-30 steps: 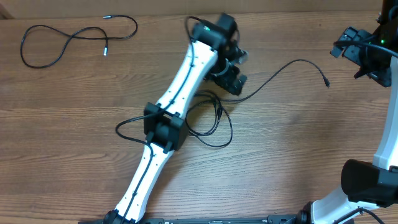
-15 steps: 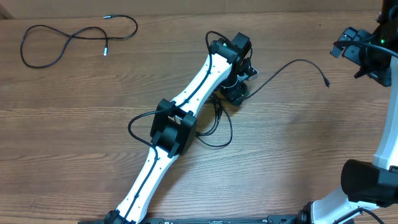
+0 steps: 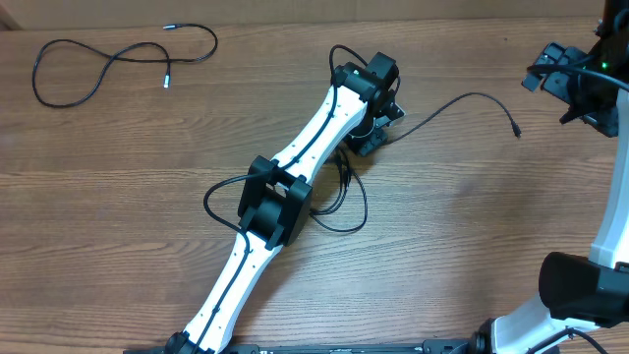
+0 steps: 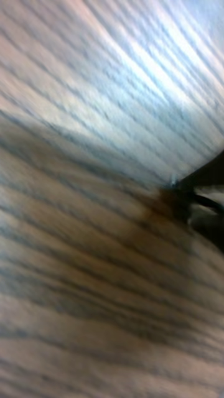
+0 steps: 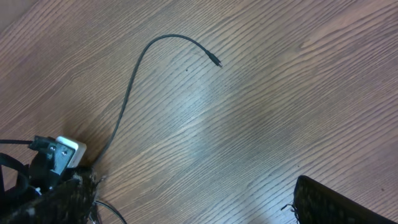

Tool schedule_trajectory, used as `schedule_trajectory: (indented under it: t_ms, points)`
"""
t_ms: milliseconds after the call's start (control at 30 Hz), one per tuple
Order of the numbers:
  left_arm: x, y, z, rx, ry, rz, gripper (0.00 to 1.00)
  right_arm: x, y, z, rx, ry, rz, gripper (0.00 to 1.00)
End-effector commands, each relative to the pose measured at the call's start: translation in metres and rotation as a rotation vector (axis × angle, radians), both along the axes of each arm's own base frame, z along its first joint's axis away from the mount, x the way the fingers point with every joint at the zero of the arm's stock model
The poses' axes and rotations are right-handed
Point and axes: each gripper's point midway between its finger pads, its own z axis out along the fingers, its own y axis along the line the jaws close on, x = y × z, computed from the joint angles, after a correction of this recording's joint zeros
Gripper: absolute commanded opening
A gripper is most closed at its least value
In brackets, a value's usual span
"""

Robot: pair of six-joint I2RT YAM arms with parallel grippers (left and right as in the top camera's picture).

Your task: Untangle cables

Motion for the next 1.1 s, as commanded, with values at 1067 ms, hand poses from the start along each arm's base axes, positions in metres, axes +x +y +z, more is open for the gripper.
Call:
schedule_trajectory:
  t_ms: [1067]
  points:
    - [0.002, 0.069, 0.498, -1.039, -0.605, 0.485, 0.04, -0.001, -0.002, 0.002, -0.008, -0.008, -0.005, 1.00]
